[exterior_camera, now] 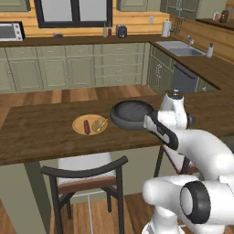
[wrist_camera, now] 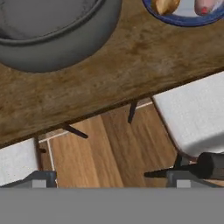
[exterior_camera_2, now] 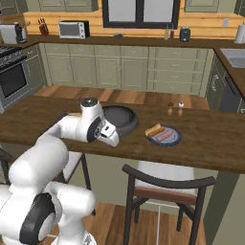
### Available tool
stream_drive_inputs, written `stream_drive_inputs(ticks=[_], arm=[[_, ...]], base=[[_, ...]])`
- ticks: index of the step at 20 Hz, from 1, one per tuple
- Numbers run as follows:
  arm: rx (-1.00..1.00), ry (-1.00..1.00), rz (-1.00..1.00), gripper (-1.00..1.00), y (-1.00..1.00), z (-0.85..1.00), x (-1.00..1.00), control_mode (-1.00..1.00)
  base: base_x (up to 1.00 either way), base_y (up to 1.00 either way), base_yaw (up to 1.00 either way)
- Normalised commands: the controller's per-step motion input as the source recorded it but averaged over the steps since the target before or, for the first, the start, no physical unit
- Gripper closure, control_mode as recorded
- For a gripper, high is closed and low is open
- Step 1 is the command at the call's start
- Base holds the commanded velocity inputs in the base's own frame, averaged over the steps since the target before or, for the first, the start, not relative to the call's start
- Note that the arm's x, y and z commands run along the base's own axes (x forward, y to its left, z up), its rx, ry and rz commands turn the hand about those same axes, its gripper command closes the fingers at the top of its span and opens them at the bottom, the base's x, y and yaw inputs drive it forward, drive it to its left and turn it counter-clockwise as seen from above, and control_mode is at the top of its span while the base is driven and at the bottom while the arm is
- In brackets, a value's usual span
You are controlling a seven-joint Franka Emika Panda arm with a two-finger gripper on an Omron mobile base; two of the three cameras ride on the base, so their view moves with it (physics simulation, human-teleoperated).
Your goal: Place one bun and one sausage from the bowl on each plate.
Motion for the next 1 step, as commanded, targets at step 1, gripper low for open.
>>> stream_drive_inputs(ticks=[1], arm=[[0.0,0.04,-0.01,-1.0,-1.0,0.0,-0.69,-1.0]], base=[[0.0,0.0,0.0]])
